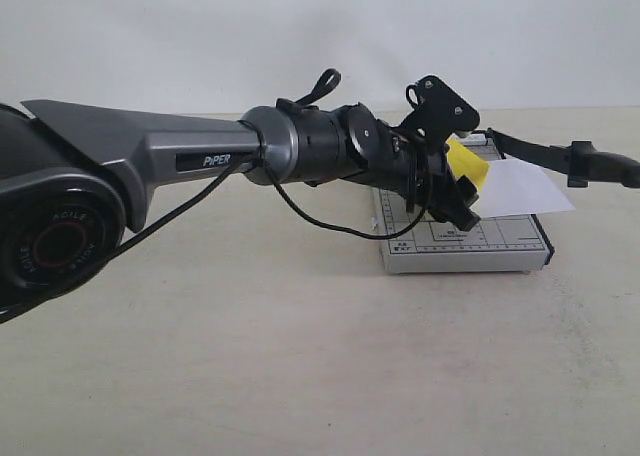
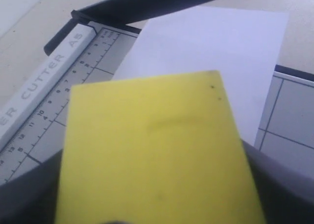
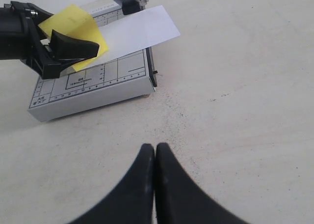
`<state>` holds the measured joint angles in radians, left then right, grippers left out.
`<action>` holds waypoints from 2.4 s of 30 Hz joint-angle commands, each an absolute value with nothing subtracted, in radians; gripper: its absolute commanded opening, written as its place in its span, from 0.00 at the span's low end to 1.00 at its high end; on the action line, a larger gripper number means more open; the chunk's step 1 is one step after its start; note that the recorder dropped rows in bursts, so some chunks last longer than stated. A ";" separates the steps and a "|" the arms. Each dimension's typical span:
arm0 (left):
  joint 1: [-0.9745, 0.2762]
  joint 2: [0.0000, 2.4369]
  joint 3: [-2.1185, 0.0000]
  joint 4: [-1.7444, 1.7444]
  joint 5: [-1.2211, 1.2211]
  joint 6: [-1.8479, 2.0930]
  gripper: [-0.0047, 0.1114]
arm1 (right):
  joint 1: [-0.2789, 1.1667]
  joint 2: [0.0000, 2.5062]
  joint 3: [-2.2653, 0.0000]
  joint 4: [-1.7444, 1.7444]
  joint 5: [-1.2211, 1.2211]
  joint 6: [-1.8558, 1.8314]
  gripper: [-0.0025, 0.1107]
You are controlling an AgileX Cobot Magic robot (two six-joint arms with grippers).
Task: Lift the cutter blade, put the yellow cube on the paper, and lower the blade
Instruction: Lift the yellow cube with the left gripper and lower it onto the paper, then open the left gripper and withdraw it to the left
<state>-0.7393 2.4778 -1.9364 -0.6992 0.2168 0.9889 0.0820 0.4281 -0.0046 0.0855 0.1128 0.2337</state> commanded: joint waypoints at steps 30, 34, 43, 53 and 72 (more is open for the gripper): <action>-0.742 2.237 -1.935 -0.721 0.506 0.705 0.11 | 0.080 0.431 0.000 0.085 0.109 0.231 0.02; -0.742 2.235 -1.857 -0.778 0.403 0.463 0.09 | 0.080 0.431 0.000 0.085 0.109 0.231 0.02; -0.753 2.147 -1.547 -0.988 -0.086 0.381 0.09 | 0.080 0.431 0.000 0.085 0.109 0.231 0.02; -0.807 1.698 -0.861 -0.354 -0.726 0.358 0.08 | 0.080 0.431 0.000 0.085 0.109 0.231 0.02; -0.249 0.899 -0.641 0.278 -0.007 0.000 0.08 | 0.080 0.431 0.000 0.096 0.109 0.231 0.02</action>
<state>-0.2754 1.0088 -0.6542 0.2273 -0.0797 0.0577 0.0820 0.4281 -0.0046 0.0924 0.1128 0.2355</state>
